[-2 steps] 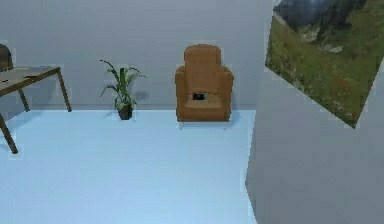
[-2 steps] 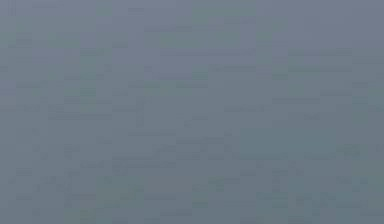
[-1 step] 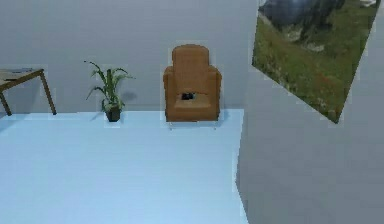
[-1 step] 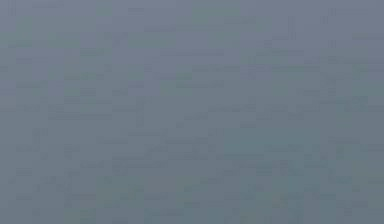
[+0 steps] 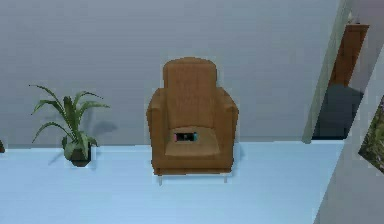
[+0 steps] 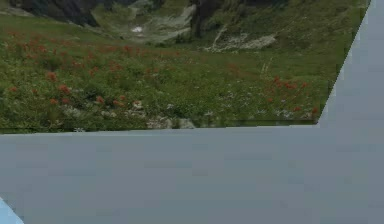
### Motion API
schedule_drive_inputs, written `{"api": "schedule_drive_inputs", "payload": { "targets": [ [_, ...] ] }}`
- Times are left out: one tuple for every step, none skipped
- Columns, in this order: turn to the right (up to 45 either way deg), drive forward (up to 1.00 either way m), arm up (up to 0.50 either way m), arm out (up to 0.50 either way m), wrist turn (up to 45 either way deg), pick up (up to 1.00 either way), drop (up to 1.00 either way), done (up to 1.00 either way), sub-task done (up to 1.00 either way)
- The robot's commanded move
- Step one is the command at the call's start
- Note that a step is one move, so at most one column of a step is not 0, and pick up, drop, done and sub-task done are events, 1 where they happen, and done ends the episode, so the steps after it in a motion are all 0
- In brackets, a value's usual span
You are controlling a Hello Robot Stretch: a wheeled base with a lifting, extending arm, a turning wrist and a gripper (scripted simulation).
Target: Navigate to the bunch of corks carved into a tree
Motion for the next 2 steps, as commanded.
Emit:
{"api": "schedule_drive_inputs", "payload": {
  "targets": [
    [3.0, 0.00, 0.00, 0.00, 0.0, 0.00, 0.00, 0.00, 0.00],
    [0.0, 0.80, 0.00, 0.00, 0.0, 0.00, 0.00, 0.00, 0.00]
  ]
}}
